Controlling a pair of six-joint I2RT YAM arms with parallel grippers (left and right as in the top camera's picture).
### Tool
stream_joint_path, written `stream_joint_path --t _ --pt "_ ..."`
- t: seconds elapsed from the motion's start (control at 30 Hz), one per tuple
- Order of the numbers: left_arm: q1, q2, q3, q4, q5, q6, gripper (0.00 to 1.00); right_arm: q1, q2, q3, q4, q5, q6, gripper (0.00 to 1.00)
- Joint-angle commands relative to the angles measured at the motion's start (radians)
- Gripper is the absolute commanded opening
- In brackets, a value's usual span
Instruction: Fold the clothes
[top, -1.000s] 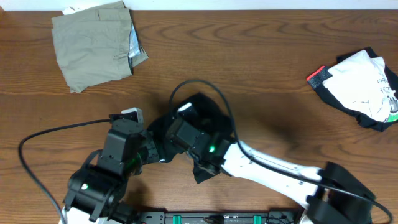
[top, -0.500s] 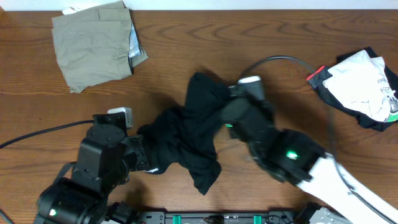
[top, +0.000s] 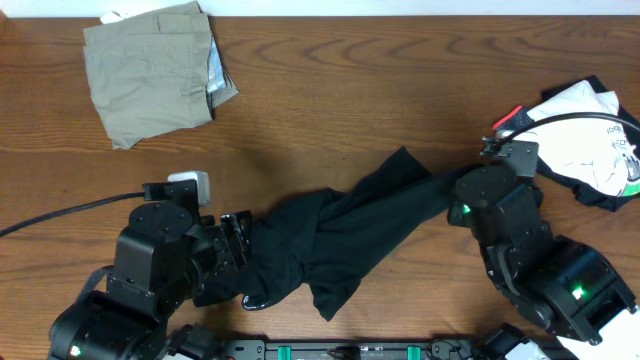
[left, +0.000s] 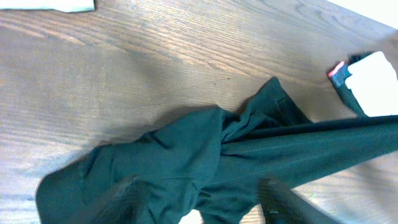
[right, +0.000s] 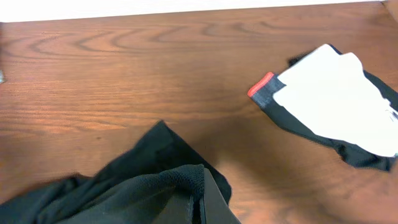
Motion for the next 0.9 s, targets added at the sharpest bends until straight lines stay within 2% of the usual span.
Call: stream_joint_path --t 0.0,0.1,0.2,0.37,0.47,0.6,0.87 --pt "-0.002 -0.003 0.020 -0.005 0.058 0.006 0.66 -0.037 -0.006 0.017 -0.016 0.034 0.050 0.01" --pt "-0.002 0.003 0.013 -0.005 0.140 0.006 0.66 -0.056 -0.002 0.017 -0.021 0.035 0.056 0.01" --pt "-0.002 0.023 -0.005 -0.032 0.156 -0.016 0.67 -0.075 -0.003 0.017 -0.020 0.035 0.068 0.01" --pt "-0.002 0.101 -0.051 -0.130 0.157 -0.109 0.88 -0.134 -0.002 0.017 -0.028 0.026 0.108 0.01" --pt "-0.002 0.154 -0.081 -0.154 0.157 -0.177 0.95 -0.176 -0.002 0.017 -0.029 0.006 0.108 0.01" --pt "-0.002 0.204 -0.093 -0.146 0.161 -0.287 0.98 -0.239 -0.002 0.017 -0.030 -0.031 0.107 0.01" --pt "-0.002 0.247 -0.151 -0.135 0.295 -0.321 0.98 -0.346 0.012 0.017 -0.029 -0.075 0.103 0.01"
